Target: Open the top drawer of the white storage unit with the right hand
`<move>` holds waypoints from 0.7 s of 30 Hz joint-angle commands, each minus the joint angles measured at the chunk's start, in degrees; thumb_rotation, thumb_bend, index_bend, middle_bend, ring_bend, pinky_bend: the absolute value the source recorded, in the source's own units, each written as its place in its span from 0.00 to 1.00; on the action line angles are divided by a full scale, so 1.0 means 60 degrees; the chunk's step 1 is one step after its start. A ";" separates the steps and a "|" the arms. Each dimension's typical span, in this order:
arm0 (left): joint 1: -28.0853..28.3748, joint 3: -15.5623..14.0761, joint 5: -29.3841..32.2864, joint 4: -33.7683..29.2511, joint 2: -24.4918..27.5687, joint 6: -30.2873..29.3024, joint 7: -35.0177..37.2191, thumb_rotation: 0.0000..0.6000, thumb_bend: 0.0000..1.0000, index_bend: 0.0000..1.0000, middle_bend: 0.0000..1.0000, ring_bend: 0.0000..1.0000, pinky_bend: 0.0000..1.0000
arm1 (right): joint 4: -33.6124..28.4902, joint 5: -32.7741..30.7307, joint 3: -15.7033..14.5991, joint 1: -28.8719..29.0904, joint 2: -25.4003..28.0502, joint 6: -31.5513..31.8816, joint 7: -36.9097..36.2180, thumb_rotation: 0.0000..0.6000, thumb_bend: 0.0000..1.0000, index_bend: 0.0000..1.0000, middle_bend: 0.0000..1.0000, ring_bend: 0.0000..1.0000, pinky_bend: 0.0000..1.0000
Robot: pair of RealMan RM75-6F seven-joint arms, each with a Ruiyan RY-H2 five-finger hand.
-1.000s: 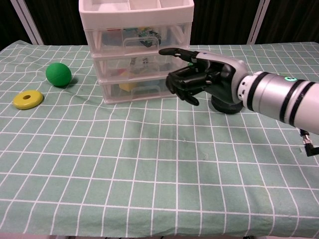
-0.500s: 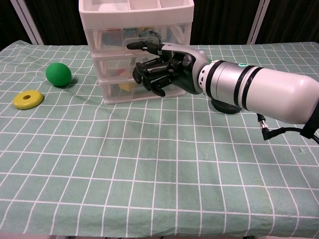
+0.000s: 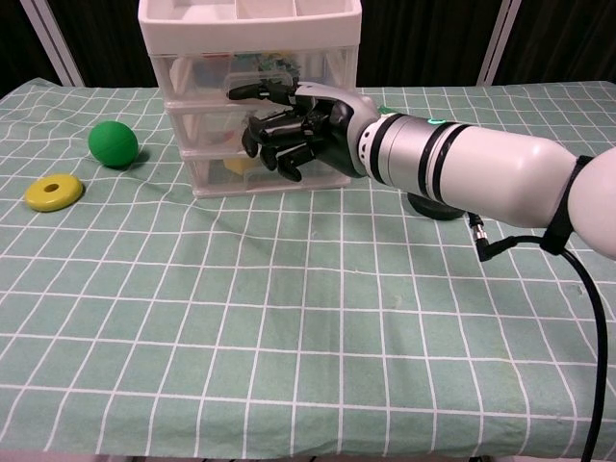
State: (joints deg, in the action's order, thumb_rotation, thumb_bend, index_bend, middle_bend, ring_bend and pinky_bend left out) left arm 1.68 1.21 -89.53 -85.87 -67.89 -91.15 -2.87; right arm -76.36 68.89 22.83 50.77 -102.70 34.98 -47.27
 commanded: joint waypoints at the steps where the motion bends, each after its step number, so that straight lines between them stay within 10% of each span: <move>1: -0.0016 -0.0003 0.0007 0.0008 0.0004 -0.0012 0.0001 1.00 0.00 0.30 0.23 0.15 0.20 | 0.0062 0.0117 -0.0037 -0.0019 -0.0048 0.0056 -0.0082 1.00 0.61 0.26 0.65 0.68 0.81; 21: 0.0013 -0.0021 0.0024 0.0201 -0.0117 0.0120 0.0118 1.00 0.00 0.31 0.23 0.15 0.20 | -0.1085 0.1590 -0.1235 -0.0841 0.0756 0.0845 -0.0727 1.00 0.62 0.24 0.63 0.68 0.81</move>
State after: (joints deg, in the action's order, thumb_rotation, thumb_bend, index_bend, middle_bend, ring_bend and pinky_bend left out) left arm 1.75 1.09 -89.39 -84.67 -68.58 -90.44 -2.17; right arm -81.92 77.55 16.34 46.26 -99.11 39.78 -51.32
